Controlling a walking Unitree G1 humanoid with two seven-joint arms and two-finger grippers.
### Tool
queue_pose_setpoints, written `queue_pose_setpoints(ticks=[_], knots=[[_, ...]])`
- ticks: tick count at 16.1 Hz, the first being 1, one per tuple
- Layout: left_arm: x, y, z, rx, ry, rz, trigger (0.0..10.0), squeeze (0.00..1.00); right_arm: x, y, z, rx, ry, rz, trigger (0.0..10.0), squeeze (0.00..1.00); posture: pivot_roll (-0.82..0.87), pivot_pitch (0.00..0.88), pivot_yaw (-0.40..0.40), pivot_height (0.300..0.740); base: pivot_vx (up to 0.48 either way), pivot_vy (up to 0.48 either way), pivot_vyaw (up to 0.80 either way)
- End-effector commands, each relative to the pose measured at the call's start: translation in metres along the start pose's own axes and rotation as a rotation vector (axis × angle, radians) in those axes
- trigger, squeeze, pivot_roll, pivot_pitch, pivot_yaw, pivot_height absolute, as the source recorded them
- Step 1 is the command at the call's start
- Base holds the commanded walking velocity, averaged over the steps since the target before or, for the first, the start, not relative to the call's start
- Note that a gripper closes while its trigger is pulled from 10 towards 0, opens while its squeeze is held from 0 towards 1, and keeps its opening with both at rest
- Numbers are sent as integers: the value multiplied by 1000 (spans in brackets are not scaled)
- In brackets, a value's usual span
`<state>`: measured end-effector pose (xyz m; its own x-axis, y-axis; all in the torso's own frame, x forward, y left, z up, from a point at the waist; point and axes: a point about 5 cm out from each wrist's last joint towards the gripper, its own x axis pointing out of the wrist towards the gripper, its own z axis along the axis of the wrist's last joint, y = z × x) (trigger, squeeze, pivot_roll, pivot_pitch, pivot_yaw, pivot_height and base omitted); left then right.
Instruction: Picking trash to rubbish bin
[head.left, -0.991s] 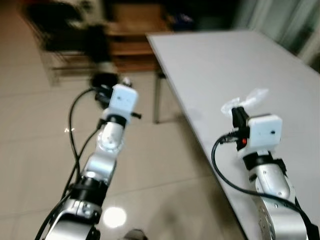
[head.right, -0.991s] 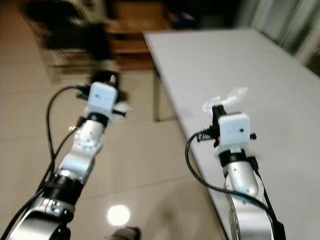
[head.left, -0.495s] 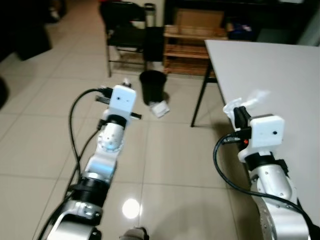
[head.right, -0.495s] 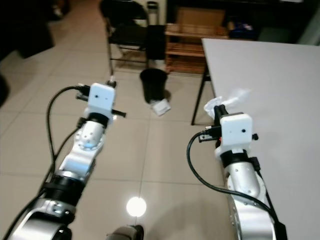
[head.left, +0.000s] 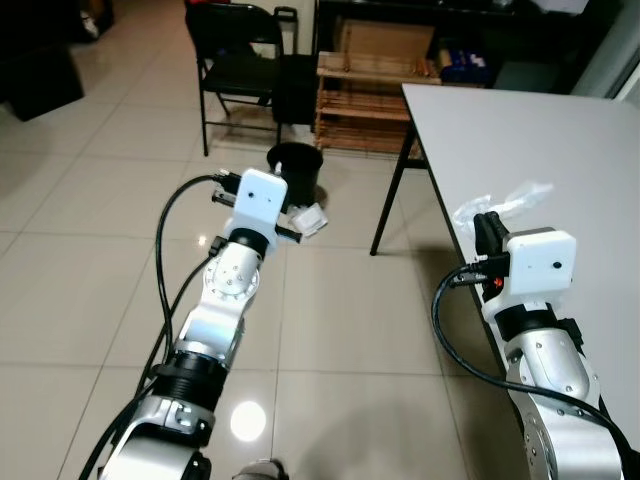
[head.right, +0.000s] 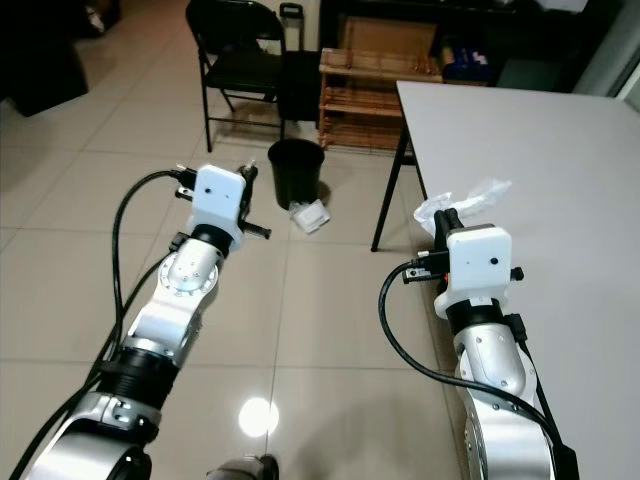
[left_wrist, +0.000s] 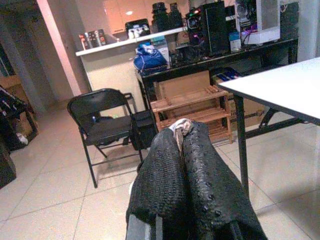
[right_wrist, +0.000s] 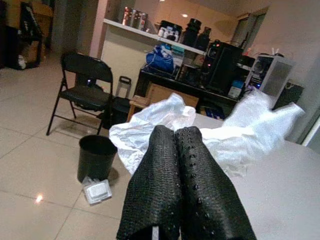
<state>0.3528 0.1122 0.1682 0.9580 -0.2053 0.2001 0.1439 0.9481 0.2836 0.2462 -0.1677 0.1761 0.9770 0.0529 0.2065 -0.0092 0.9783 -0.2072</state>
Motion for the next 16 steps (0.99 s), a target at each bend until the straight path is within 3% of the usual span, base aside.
queue_pose_setpoints(ticks=[1,16], knots=[[4,-3,3,-9,0,-16,10000,0,0,-3,4,-2,-20,-11,10000,0,138,71,-39,740,360,0,0],[3,-4,-2,-14,20,-20,10000,0,0,-1,3,3,-21,0,10000,0,141,67,-44,740,356,0,0]])
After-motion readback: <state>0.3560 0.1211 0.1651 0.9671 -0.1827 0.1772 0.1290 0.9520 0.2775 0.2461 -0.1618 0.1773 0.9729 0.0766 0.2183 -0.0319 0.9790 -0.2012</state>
